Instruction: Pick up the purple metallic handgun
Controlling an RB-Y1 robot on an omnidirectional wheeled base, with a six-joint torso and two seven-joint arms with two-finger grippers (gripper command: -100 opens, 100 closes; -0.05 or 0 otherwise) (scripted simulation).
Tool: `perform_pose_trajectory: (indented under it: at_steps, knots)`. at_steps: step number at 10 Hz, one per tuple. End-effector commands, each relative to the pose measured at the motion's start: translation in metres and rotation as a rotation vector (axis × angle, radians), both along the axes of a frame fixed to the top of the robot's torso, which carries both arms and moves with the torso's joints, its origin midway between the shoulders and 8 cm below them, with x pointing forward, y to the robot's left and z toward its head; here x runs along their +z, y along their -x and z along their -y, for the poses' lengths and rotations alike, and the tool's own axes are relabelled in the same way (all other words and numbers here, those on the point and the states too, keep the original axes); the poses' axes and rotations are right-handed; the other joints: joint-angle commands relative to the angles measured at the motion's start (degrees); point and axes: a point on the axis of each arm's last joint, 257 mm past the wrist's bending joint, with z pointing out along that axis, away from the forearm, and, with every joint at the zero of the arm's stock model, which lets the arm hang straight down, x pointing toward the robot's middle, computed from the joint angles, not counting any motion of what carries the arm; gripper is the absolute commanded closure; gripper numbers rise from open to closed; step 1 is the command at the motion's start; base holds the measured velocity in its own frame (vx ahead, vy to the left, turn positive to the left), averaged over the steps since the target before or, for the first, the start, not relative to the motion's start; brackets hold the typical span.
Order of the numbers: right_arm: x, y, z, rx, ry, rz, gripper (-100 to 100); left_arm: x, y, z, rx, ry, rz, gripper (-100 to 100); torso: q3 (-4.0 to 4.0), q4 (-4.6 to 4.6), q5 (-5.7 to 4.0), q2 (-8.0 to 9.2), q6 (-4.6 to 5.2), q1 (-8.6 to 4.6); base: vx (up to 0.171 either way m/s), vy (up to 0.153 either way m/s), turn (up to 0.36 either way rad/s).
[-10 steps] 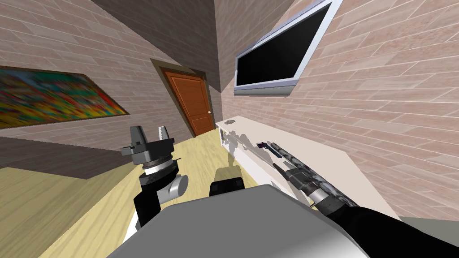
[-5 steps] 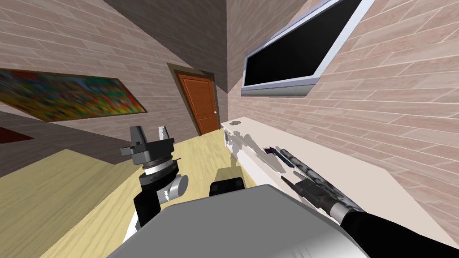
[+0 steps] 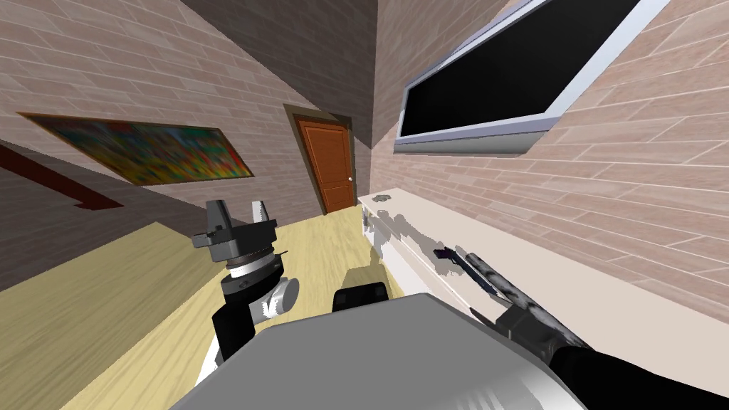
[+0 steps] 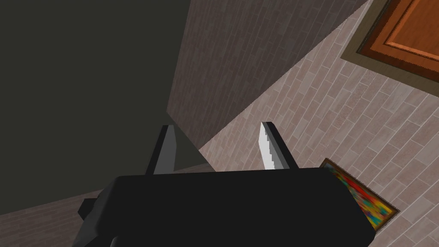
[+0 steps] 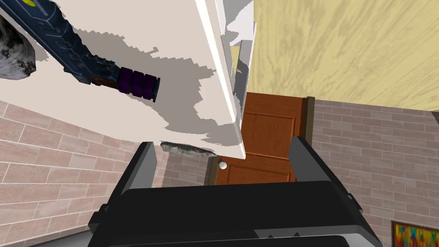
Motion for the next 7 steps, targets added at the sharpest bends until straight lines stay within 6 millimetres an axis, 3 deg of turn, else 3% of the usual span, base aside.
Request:
perform_pose_trajectory:
  at_steps: [1, 2, 3, 5, 6, 7]
  knots:
    - [-0.011, 0.027, 0.015, 0.041, 0.056, -0.098, -100, 0.000, 0.000, 0.000, 0.000, 0.000, 0.000, 0, 0.00, 0.00, 0.00, 0.00, 0.00, 0.00, 0.111, -0.034, 0.145]
    - [-0.016, 0.050, 0.026, 0.057, 0.093, -0.168, -100, 0.000, 0.000, 0.000, 0.000, 0.000, 0.000, 0, 0.01, 0.00, 0.00, 0.01, -0.02, 0.00, 0.138, -0.031, 0.283]
    - [-0.017, 0.049, 0.026, 0.074, 0.098, -0.175, -100, 0.000, 0.000, 0.000, 0.000, 0.000, 0.000, 0, -0.04, -0.02, 0.01, -0.07, -0.04, 0.01, 0.117, -0.040, 0.106]
    - [-0.025, 0.091, 0.046, 0.132, 0.166, -0.317, -100, 0.000, 0.000, 0.000, 0.000, 0.000, 0.000, 0, -0.04, -0.01, 0.01, -0.08, -0.03, 0.05, 0.146, -0.030, 0.202]
    - [-0.025, 0.090, 0.046, 0.143, 0.167, -0.320, -100, 0.000, 0.000, 0.000, 0.000, 0.000, 0.000, 0, -0.09, -0.04, 0.00, -0.16, -0.04, 0.01, 0.118, -0.057, 0.059]
    - [-0.028, 0.109, 0.055, 0.179, 0.195, -0.388, -100, 0.000, 0.000, 0.000, 0.000, 0.000, 0.000, 0, -0.04, -0.02, 0.00, -0.07, 0.01, -0.01, 0.125, -0.041, 0.124]
